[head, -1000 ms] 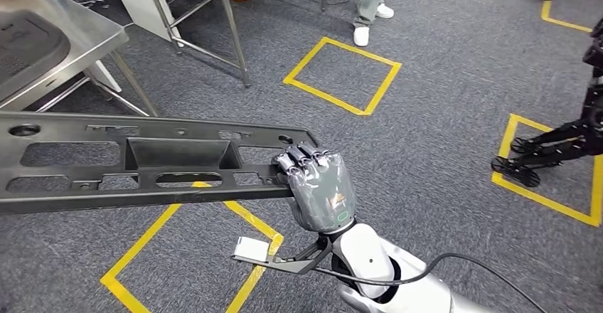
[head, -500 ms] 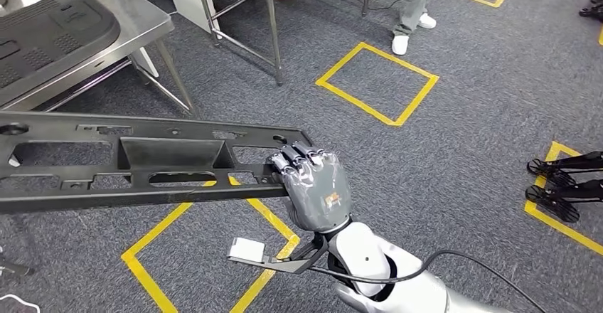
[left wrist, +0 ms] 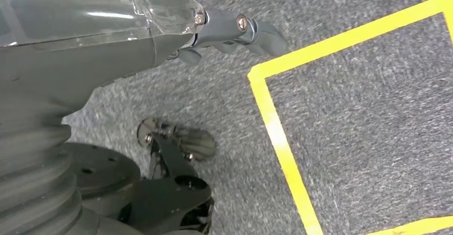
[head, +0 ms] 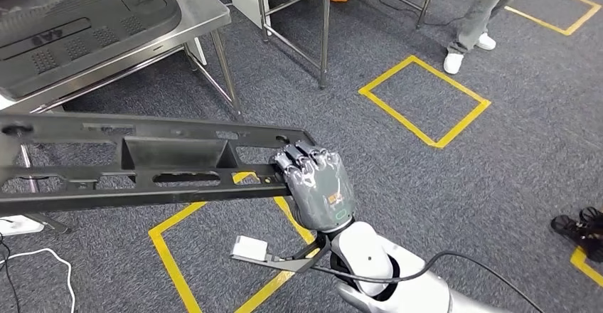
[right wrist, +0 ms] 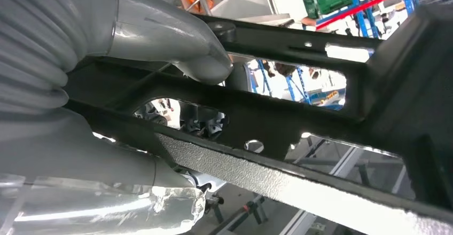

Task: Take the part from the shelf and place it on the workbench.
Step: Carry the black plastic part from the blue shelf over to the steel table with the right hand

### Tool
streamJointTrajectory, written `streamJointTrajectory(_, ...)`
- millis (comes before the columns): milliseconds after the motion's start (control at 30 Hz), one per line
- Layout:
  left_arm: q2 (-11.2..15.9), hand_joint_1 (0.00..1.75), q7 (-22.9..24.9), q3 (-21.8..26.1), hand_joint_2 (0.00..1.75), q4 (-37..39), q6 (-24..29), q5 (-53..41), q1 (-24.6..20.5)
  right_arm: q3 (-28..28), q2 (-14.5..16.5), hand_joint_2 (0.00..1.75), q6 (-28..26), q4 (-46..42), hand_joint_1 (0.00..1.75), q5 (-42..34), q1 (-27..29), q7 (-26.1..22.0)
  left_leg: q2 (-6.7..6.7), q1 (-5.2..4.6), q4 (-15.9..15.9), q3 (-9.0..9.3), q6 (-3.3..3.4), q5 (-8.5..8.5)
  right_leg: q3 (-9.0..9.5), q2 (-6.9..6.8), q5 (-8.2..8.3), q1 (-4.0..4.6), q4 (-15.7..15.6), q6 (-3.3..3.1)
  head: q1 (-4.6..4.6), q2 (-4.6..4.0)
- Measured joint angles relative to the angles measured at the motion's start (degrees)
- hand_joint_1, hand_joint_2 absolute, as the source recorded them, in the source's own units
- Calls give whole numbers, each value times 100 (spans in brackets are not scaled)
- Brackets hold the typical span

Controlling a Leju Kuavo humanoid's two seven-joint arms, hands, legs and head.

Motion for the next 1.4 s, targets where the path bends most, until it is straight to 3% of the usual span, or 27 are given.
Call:
streamJointTrajectory(67,7,0,2,0,175,1,-5,-1,17,0,-2,175,3,0,175,-3,-7,0,29,4,36,-6,-59,-27,34,-124,10,-6,-39,-66,-5,0)
streamJointTrajectory(100,10,0,3,0,175,1,-9,-1,18,0,-2,175,3,-1,175,-3,-13,0,155,-3,180,-63,-95,-113,63,-195,13,-17,-63,-96,-25,0)
streamJointTrajectory(200,13,0,4,0,175,2,-19,-1,11,0,-1,175,4,-1,175,-3,-17,2,577,18,1157,-542,-197,-552,132,-421,-19,-12,-91,-154,-83,0)
streamJointTrajectory(267,13,0,4,0,175,2,-24,-1,22,1,-1,175,5,0,175,-3,-14,1,633,51,1503,-755,-217,-579,163,-566,-55,-7,-89,-153,-85,0)
streamJointTrajectory(300,13,0,4,0,175,2,-26,-1,27,2,-1,175,6,0,175,-3,-14,1,653,59,1362,-704,-212,-441,187,-631,-76,-7,-89,-146,-86,0)
streamJointTrajectory(333,13,0,4,0,175,2,-26,-1,30,2,-1,175,6,0,175,-3,-14,0,697,59,1023,-548,-195,-230,220,-692,-101,-7,-90,-133,-87,0)
streamJointTrajectory(400,13,0,4,0,175,2,-27,-1,27,2,-1,175,6,0,175,-3,-18,0,921,16,279,-210,-132,82,282,-793,-151,5,-99,-94,-84,0)
streamJointTrajectory(467,13,0,5,0,175,2,-29,-1,26,3,-1,175,6,0,175,-3,-21,0,1042,-41,-17,-99,-65,139,320,-872,-182,20,-121,-35,-80,0)
streamJointTrajectory(533,14,0,6,0,175,2,-30,-1,30,3,-1,175,8,-1,175,-3,-21,0,934,-49,-53,-90,-8,141,375,-954,-210,22,-158,32,-82,0)
streamJointTrajectory(600,15,0,9,0,175,2,-32,-1,27,3,-2,175,13,-2,175,-1,-26,-1,823,-17,-145,-16,66,162,390,-823,-331,11,-37,77,-72,0)
streamJointTrajectory(667,15,0,13,0,175,4,-43,-1,13,2,-3,175,16,-3,175,2,-24,-3,710,4,-201,38,131,174,142,-525,-627,4,531,82,-44,0)
streamJointTrajectory(733,15,0,14,0,175,7,-62,0,8,2,-4,175,20,-2,175,1,-6,-4,577,-1,-198,43,162,165,-269,-380,-869,13,1233,85,-16,0)
streamJointTrajectory(767,15,0,15,0,175,8,-70,0,12,2,-5,175,24,-2,175,1,3,-4,502,-4,-191,47,166,157,-396,-359,-844,16,1382,89,-5,0)
streamJointTrajectory(800,15,0,15,0,175,9,-78,0,17,2,-8,175,29,-2,175,1,6,-4,425,-4,-178,54,163,147,-417,-347,-696,15,1303,88,-1,0)
streamJointTrajectory(833,15,0,15,0,175,9,-84,0,19,2,-9,175,33,-2,175,1,7,-4,346,-1,-157,63,153,130,-339,-324,-460,11,1022,83,7,0)
streamJointTrajectory(900,15,0,16,0,175,9,-91,-1,19,2,-11,175,38,-2,175,1,4,-4,205,3,-83,52,106,80,-77,-138,-60,-11,284,67,24,0)
streamJointTrajectory(967,15,0,20,0,175,9,-93,-1,16,2,-14,175,54,-3,175,-1,4,-5,94,8,-31,7,44,52,42,17,25,-18,-54,50,28,0)
streamJointTrajectory(1033,19,0,23,0,175,8,-90,-1,28,2,-20,175,79,-4,175,-3,1,-5,1,23,-37,-16,-26,55,58,-47,14,-7,-80,0,25,0)
streamJointTrajectory(1067,23,0,24,0,175,9,-87,-1,36,3,-22,175,88,-4,175,-5,-3,-4,44,21,-15,-15,-62,38,79,-110,19,-9,-100,-34,25,0)
streamJointTrajectory(1133,32,0,24,0,175,11,-83,-1,34,4,-19,175,93,-7,175,-9,-14,-3,293,8,275,-124,-134,-134,127,-247,24,-34,-142,-95,-12,0)
streamJointTrajectory(1200,32,0,24,0,175,13,-82,-1,29,4,-18,175,94,-9,175,-10,-18,-1,553,26,968,-459,-200,-464,161,-390,-2,-30,-150,-131,-55,0)
streamJointTrajectory(1267,32,0,24,0,175,13,-82,-2,37,5,-19,175,95,-9,175,-11,-17,0,622,65,1524,-764,-237,-623,188,-534,-36,-29,-149,-135,-58,0)
streamJointTrajectory(1300,33,0,24,0,175,13,-82,-2,43,6,-19,175,96,-9,175,-10,-17,0,638,80,1518,-778,-244,-547,208,-599,-56,-32,-149,-127,-59,0)
streamJointTrajectory(1333,33,0,24,0,175,13,-82,-2,47,7,-19,175,96,-9,175,-10,-17,0,666,90,1283,-674,-242,-374,237,-660,-79,-35,-149,-114,-59,0)
streamJointTrajectory(1400,34,0,24,0,175,13,-82,-1,47,9,-18,175,96,-9,175,-10,-19,0,829,73,495,-294,-205,7,315,-773,-139,-28,-151,-67,-60,0)
